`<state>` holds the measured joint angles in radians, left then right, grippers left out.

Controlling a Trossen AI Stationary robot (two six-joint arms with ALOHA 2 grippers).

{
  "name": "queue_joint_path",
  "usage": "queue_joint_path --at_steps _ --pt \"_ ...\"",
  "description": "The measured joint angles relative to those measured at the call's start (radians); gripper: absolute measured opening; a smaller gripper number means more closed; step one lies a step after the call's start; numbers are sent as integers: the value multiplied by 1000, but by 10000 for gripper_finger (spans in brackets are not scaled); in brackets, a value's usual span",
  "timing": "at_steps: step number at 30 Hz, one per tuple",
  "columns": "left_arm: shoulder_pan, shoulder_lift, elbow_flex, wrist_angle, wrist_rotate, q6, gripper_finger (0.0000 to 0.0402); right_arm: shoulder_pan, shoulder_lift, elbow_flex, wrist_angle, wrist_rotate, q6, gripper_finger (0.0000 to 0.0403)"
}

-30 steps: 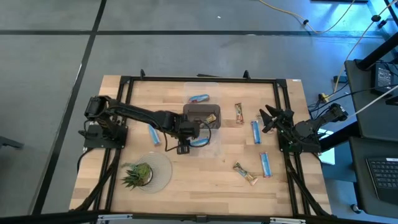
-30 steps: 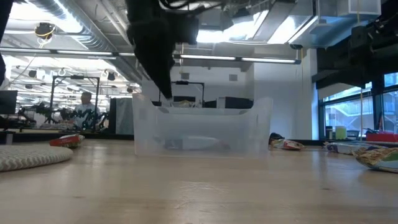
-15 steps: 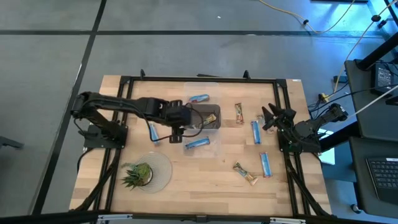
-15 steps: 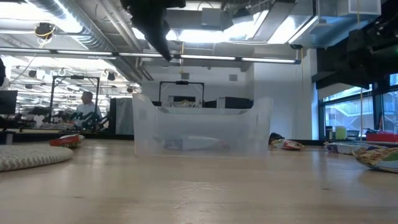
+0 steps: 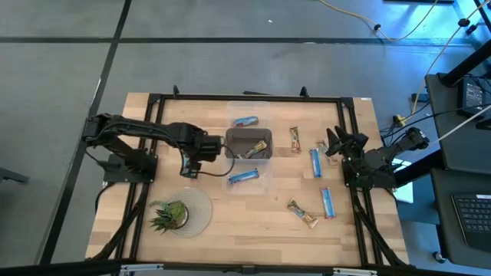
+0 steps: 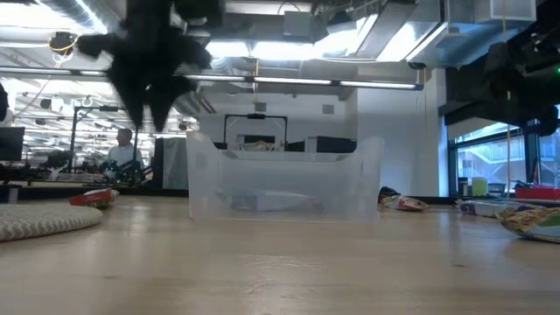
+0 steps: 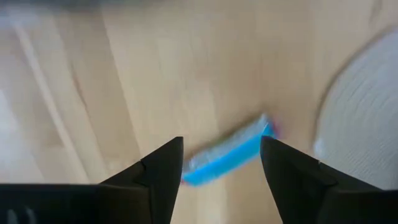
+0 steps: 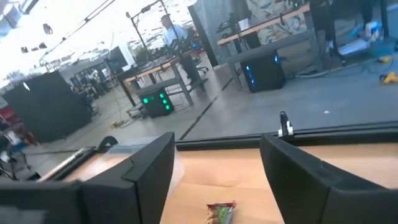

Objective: Pick and place Granola Bars by type
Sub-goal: Put the red granola bar into the top transparent bin

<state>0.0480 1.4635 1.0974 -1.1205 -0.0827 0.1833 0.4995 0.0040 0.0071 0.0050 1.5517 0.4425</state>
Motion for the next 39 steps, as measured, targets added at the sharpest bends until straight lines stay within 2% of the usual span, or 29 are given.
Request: queue_joint_path --at_steps 7,14,21,26,29,39 --pt "57 -28 -224 112 4 108 208 0 0 0 -6 0 55 239" --pt "66 -28 -339 247 24 267 208 0 0 0 -12 0 110 239" --pt "65 -28 -357 277 27 413 212 0 0 0 -16 0 132 239" --pt "65 -28 -357 277 90 499 212 0 0 0 -17 0 132 239" --pt "65 -26 -357 277 117 522 212 0 0 0 -18 0 131 239" --pt "58 -24 -358 216 111 509 212 0 0 0 -19 0 130 239"
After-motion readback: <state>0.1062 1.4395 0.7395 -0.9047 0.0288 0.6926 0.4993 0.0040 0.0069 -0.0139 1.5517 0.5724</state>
